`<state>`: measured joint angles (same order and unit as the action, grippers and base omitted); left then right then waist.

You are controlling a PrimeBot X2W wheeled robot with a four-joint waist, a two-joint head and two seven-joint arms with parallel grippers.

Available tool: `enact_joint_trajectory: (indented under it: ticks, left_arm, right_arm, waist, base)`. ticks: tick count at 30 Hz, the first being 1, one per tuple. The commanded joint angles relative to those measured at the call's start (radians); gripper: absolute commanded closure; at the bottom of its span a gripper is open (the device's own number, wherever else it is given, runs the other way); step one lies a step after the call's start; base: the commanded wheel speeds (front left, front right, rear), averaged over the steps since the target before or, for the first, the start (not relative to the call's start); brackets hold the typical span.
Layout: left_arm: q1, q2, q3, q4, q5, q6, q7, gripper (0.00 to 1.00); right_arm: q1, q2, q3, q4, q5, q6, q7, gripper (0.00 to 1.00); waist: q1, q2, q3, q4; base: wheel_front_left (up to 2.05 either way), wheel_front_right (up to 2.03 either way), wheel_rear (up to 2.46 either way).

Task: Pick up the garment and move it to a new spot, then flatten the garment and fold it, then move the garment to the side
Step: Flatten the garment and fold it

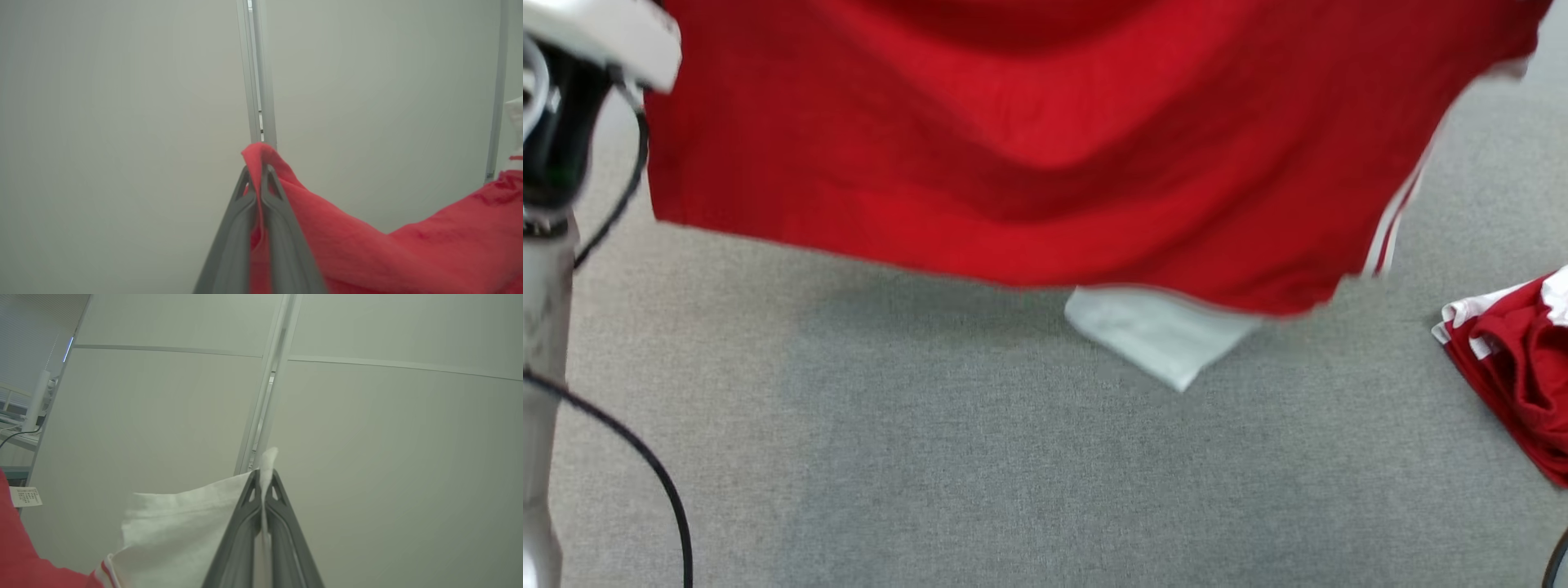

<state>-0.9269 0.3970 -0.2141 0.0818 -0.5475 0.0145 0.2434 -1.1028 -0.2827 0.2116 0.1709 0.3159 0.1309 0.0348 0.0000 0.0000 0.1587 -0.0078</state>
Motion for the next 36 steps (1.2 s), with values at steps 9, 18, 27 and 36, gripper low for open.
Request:
enact_joint_trajectory:
  ticks: [9,18,27,36]
  left_arm:
    - [-0.314,-0.042,-0.034,0.373,0.042,-0.075,-0.125,1.00]
    - [-0.539,-0.053,-0.057,0.667,0.068,-0.127,-0.343,1.00]
    - [-0.395,-0.091,-0.175,0.755,-0.041,-0.145,-0.484,1.00]
    - [-0.042,-0.074,-0.131,0.591,-0.123,-0.141,-0.508,1.00]
  right_arm:
    - [-0.351,0.016,0.110,0.335,-0.001,0.000,-0.160,1.00]
    - [-0.588,0.096,0.130,0.610,0.026,0.000,-0.289,1.00]
    - [-0.380,0.084,0.329,0.469,0.198,-0.001,-0.301,1.00]
    - [0.152,0.002,0.245,0.145,0.364,0.000,-0.301,1.00]
  waist:
    - [0.0000,0.0000,0.142,-0.005]
    - [0.0000,0.0000,0.250,-0.027]
    - [0.0000,0.0000,0.348,-0.010]
    - [0.0000,0.0000,0.309,0.013]
  base:
    - [0.00,0.00,0.00]
    - [0.00,0.00,0.00]
    - [0.00,0.00,0.00]
    - [0.00,0.00,0.00]
